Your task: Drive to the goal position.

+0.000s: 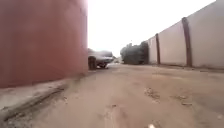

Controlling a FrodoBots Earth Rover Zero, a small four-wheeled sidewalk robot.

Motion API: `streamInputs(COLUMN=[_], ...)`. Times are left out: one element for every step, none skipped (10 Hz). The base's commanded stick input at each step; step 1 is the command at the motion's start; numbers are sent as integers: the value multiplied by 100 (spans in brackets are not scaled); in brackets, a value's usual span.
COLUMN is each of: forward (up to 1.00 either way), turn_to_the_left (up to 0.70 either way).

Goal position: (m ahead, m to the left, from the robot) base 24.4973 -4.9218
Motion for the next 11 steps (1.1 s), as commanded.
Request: streamInputs(forward=[50, 50, 50, 50, 50, 50, 50, 50, 50, 50, 50], turn_to_the_left=[0, 0, 0, 0, 0, 0, -19, -45, -12, 0, 0])
